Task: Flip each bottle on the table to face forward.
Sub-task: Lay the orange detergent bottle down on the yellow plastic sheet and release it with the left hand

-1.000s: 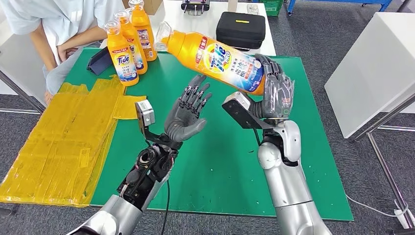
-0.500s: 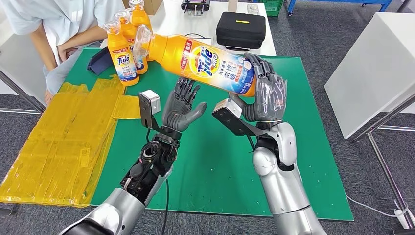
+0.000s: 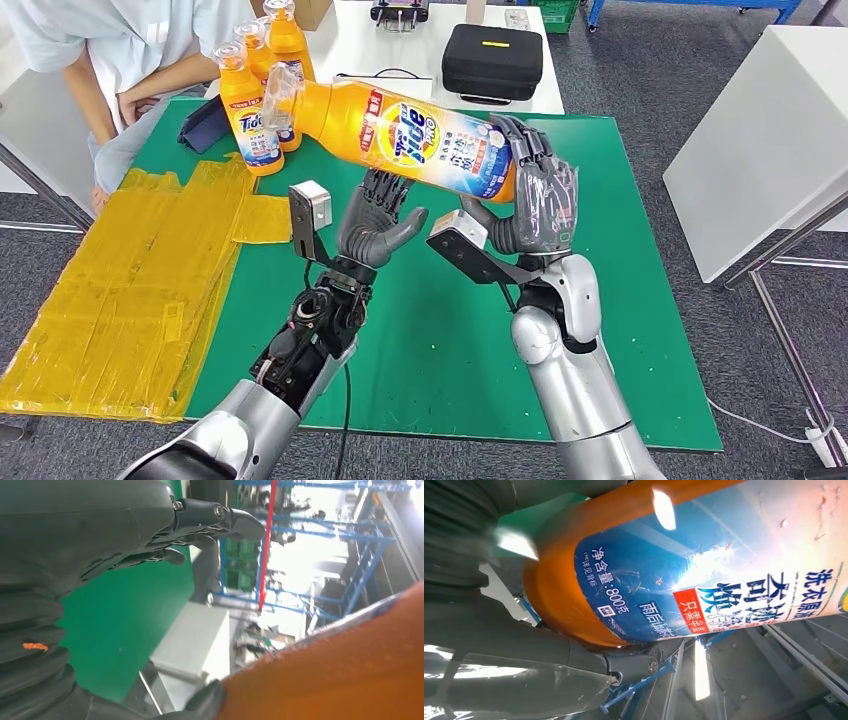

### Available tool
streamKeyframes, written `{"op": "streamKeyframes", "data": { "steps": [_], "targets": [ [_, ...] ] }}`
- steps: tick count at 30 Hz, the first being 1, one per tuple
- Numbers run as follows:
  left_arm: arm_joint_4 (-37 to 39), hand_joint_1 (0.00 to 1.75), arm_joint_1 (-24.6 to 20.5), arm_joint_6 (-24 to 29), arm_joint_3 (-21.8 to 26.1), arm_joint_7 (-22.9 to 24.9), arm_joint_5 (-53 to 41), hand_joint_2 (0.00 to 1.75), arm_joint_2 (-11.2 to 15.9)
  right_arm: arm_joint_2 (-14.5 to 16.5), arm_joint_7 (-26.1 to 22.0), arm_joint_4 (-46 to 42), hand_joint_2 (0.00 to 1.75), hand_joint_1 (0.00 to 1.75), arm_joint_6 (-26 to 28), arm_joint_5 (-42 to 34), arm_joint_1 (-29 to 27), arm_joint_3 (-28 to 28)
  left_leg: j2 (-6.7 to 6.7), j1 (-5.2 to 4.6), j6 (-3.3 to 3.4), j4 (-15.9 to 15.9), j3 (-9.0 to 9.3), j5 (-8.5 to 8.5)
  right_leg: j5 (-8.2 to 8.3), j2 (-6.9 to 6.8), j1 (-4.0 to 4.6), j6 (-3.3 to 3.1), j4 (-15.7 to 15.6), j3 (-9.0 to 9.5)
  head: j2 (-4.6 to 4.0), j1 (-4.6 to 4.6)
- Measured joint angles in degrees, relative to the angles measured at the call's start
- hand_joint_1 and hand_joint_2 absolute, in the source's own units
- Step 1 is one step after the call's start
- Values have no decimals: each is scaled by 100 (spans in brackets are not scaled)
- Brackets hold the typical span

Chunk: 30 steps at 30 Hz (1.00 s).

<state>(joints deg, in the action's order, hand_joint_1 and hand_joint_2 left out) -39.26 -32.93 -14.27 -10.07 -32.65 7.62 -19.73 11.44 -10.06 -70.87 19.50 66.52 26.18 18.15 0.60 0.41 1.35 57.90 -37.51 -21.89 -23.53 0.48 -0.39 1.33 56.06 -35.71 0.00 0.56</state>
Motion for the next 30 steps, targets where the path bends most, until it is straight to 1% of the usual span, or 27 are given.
{"op": "streamKeyframes", "data": {
  "steps": [4, 10, 25, 30],
  "targets": [
    [0, 0, 0, -380, 64, -8, 268, 175, 4, -31, 9, 58, 175, 175, 24, -20, 0, 8, 0, 0, 0, 0, -1, 0, 0, 0, 0, 0, 0, 0, -1, 1],
    [-62, 0, 2, -661, 183, -24, 506, 175, 38, -73, -13, 193, 175, 175, 36, -58, 1, 6, 1, 0, 0, 0, -1, 0, 0, 0, 0, 0, 1, 0, 0, 0],
    [-261, 0, 4, -710, 322, -24, 600, 175, 116, -128, -142, 613, 175, 175, 91, -188, -12, 4, 1, 0, 0, 0, -2, 0, 0, 0, 0, 0, 1, 1, 0, 0],
    [-262, 0, 4, -713, 325, -16, 632, 175, 120, -42, -281, 893, 175, 175, 128, -294, 2, 24, 0, 0, 0, 0, -2, 0, 0, 0, 1, 0, 1, 0, -1, 1]
  ]
}}
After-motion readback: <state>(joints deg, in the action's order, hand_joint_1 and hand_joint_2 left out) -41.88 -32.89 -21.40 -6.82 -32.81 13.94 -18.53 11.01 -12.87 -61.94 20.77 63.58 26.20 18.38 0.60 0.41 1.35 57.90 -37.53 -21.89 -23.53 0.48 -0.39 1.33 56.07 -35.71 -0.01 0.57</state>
